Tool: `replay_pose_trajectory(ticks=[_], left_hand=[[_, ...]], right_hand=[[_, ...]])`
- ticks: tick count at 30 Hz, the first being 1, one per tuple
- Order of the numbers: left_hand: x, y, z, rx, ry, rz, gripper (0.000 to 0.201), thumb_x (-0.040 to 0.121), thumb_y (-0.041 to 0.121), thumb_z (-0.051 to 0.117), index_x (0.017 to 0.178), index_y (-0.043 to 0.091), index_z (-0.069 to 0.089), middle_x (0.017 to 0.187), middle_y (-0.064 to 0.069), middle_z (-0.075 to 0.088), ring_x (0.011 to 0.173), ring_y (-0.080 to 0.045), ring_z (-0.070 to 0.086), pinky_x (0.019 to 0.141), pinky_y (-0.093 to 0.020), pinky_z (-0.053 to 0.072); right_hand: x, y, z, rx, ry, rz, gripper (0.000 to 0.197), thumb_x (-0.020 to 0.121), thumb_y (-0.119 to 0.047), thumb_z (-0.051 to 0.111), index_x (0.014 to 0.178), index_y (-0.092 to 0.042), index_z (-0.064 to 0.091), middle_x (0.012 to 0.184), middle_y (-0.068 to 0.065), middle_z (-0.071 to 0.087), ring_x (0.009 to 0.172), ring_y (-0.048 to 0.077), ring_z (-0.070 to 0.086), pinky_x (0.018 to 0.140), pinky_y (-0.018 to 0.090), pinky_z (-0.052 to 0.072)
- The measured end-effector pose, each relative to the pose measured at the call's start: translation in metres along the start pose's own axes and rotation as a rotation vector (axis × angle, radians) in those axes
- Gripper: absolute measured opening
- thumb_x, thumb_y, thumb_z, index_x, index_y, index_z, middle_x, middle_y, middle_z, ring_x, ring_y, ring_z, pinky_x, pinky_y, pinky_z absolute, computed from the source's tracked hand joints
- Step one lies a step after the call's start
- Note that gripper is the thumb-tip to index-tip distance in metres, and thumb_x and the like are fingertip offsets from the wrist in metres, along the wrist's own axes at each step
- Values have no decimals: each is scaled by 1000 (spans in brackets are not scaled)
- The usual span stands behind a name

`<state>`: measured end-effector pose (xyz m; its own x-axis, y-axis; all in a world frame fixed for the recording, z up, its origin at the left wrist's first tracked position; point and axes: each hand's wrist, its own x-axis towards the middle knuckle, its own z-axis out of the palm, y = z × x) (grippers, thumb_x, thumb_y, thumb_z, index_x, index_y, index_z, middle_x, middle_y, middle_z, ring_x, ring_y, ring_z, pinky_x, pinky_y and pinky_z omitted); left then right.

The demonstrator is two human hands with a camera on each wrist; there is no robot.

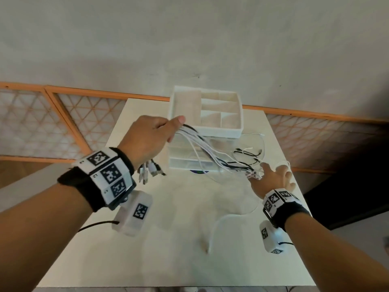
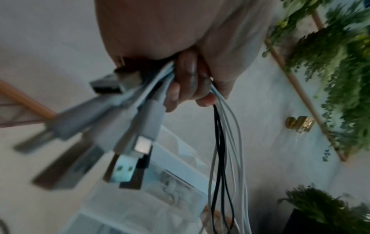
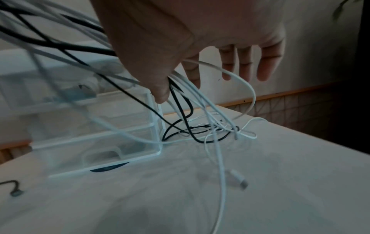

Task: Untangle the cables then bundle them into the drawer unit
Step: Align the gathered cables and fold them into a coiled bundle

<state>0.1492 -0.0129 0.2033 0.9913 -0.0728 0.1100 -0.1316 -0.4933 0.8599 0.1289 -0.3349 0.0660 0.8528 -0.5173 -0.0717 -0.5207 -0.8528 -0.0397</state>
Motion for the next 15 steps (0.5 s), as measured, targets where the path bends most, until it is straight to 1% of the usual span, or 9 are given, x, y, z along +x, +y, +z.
replay_pose_trajectory(ticks=[2,3,5,6,8,11,12,14,15], left_hand=[[0,-15,-6,-31,74,-54,60,88,64,57,52,16,51,42,7,34,40,-15,32,57,-32,33],[0,-22,-9,-52,116,-81,60,87,65,57,51,16,51,41,8,33,40,-16,32,57,-33,33],[1,-30,-14,-40,161,-122,62,86,66,57,52,16,51,39,8,34,41,-17,33,57,-34,35],[0,-33,-16,7,148,-134,62,87,66,56,53,15,51,38,8,35,41,-18,34,57,-33,35],[-1,-38,-15,139,82,-159,62,89,66,52,57,13,54,35,7,37,41,-17,37,55,-29,34],[-3,-42,-9,240,38,-215,62,90,64,51,59,11,57,35,8,40,41,-16,40,51,-28,30],[-2,-43,-7,251,41,-228,62,91,64,50,59,11,58,39,6,42,43,-18,41,51,-28,30],[0,-44,-5,250,58,-241,63,91,64,49,61,10,58,43,2,43,46,-20,43,52,-29,31],[1,-44,-5,245,68,-241,64,91,65,48,62,10,59,43,2,42,46,-20,43,52,-29,32]], right_hand=[[9,5,0,-67,-36,26,62,86,-68,55,137,-34,48,140,17,37,127,38,41,101,48,39],[14,8,-1,-88,-88,8,59,87,-65,54,136,-31,50,137,17,42,124,39,46,100,48,42],[26,13,-3,-101,-186,-62,52,91,-55,50,127,-19,58,122,15,59,112,36,59,96,46,51],[32,12,-4,-60,-184,-65,47,93,-48,47,123,-15,62,115,13,64,107,35,63,93,44,53],[45,2,-19,69,-138,-61,36,96,-30,44,120,-15,65,115,9,66,107,31,64,90,39,53],[52,-21,-71,412,-10,-69,28,97,-12,51,116,-22,70,119,0,69,97,24,69,86,37,57],[55,-23,-86,531,76,-74,29,96,-8,53,114,-22,71,117,-1,70,94,22,70,85,37,58],[62,-28,-110,642,309,-149,24,95,-8,56,108,-16,75,107,6,73,90,26,69,81,32,54],[63,-30,-117,640,434,-211,20,95,-12,58,103,-11,77,100,11,74,88,30,68,76,29,48]])
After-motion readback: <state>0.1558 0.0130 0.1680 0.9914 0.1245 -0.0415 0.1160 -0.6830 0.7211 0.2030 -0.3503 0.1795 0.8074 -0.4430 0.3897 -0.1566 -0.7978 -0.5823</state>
